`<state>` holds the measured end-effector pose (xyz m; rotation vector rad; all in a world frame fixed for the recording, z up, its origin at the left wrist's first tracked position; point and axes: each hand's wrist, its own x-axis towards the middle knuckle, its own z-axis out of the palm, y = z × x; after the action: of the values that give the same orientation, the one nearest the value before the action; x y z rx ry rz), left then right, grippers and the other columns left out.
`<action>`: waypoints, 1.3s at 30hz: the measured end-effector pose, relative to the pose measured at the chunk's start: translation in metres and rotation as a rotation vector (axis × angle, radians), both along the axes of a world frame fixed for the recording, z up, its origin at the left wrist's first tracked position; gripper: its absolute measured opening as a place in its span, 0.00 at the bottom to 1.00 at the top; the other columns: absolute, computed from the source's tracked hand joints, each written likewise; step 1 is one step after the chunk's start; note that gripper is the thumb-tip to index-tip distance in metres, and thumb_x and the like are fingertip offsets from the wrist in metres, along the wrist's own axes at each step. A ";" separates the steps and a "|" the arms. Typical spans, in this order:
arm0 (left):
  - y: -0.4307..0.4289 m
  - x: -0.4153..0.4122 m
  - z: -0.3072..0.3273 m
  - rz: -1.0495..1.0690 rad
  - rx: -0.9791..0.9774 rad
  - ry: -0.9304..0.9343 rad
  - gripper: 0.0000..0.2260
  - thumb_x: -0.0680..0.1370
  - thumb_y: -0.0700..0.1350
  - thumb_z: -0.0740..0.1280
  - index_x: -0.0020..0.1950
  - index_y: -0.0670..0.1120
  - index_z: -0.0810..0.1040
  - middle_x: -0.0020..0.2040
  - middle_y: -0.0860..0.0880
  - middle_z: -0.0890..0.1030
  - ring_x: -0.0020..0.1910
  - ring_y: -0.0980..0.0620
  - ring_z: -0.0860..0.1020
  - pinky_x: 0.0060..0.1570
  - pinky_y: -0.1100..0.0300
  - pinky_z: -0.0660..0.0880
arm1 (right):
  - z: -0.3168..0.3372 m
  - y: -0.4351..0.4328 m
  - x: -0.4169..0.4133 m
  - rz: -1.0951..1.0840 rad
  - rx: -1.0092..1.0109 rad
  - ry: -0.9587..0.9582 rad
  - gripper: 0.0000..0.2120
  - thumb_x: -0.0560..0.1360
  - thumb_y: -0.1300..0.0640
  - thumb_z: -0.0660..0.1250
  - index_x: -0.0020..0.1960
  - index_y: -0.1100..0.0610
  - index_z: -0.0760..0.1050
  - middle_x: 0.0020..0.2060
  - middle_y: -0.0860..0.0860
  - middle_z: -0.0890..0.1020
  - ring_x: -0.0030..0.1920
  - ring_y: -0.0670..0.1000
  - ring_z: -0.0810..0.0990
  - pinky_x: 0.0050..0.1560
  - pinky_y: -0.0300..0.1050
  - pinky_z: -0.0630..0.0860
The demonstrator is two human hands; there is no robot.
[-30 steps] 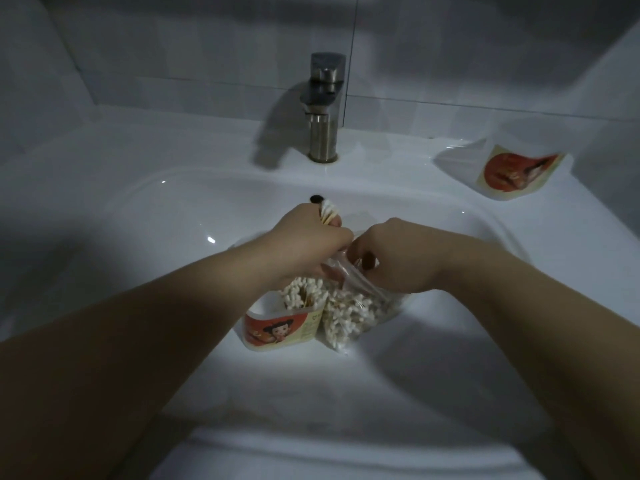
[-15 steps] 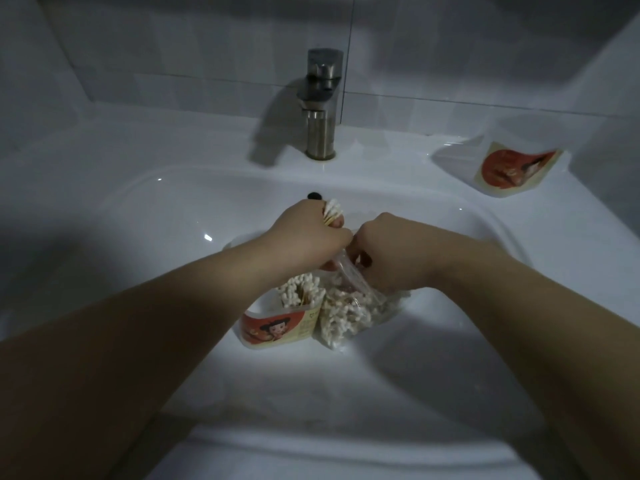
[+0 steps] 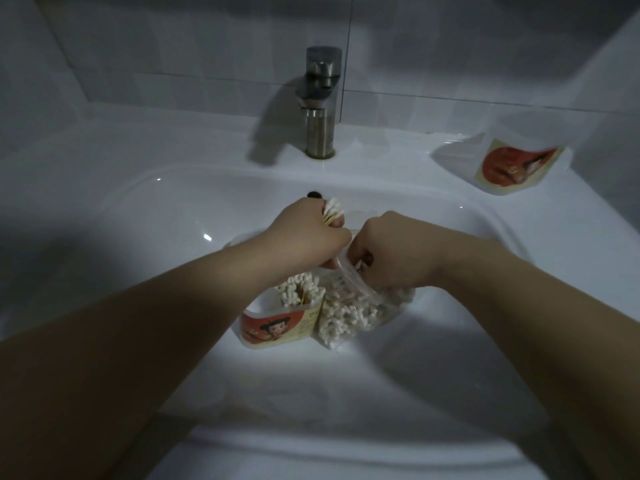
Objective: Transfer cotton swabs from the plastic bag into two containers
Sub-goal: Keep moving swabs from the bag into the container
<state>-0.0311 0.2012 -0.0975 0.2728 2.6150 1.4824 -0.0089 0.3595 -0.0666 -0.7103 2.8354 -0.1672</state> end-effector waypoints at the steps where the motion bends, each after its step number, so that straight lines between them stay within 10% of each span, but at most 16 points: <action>1: 0.000 0.000 0.001 0.003 0.010 -0.009 0.09 0.74 0.36 0.66 0.36 0.44 0.71 0.36 0.41 0.73 0.35 0.46 0.80 0.45 0.44 0.85 | 0.002 -0.002 0.001 -0.001 0.003 0.007 0.09 0.69 0.58 0.70 0.44 0.46 0.85 0.27 0.41 0.73 0.31 0.40 0.71 0.38 0.41 0.71; 5: 0.001 0.002 0.002 -0.017 0.049 -0.022 0.08 0.75 0.35 0.66 0.38 0.44 0.72 0.39 0.42 0.74 0.39 0.43 0.79 0.38 0.56 0.84 | 0.006 -0.002 0.001 -0.012 -0.005 -0.016 0.16 0.69 0.60 0.70 0.29 0.42 0.72 0.27 0.40 0.74 0.32 0.41 0.73 0.34 0.36 0.68; 17: 0.000 0.006 0.007 -0.037 -0.104 0.064 0.07 0.76 0.40 0.68 0.37 0.45 0.75 0.36 0.43 0.76 0.42 0.39 0.84 0.45 0.41 0.83 | 0.027 0.028 -0.001 -0.302 -0.640 -0.158 0.04 0.71 0.61 0.77 0.40 0.53 0.87 0.32 0.51 0.86 0.33 0.48 0.86 0.36 0.31 0.79; 22: 0.001 0.007 0.007 -0.003 -0.223 0.214 0.10 0.76 0.42 0.67 0.38 0.39 0.71 0.35 0.45 0.74 0.35 0.47 0.76 0.36 0.52 0.74 | 0.030 0.030 0.002 -0.376 -0.750 -0.221 0.03 0.71 0.64 0.78 0.41 0.58 0.87 0.34 0.54 0.87 0.35 0.50 0.87 0.37 0.32 0.79; 29: 0.009 0.017 0.019 -0.023 0.208 0.306 0.06 0.79 0.46 0.69 0.43 0.52 0.84 0.43 0.54 0.86 0.45 0.57 0.84 0.51 0.54 0.81 | 0.034 0.032 0.002 -0.330 -0.855 -0.072 0.00 0.73 0.61 0.77 0.43 0.58 0.87 0.32 0.50 0.86 0.33 0.47 0.86 0.36 0.31 0.78; 39: 0.014 0.019 0.013 -0.215 0.297 0.048 0.09 0.86 0.39 0.60 0.47 0.49 0.70 0.38 0.52 0.83 0.32 0.53 0.77 0.36 0.56 0.77 | 0.030 0.032 -0.003 -0.370 -1.173 -0.252 0.04 0.75 0.71 0.70 0.49 0.69 0.83 0.39 0.66 0.85 0.37 0.59 0.85 0.42 0.42 0.82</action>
<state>-0.0118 0.2147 -0.0849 0.6045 2.3030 1.7974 -0.0114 0.3917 -0.0361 -0.2437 2.3565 -1.8836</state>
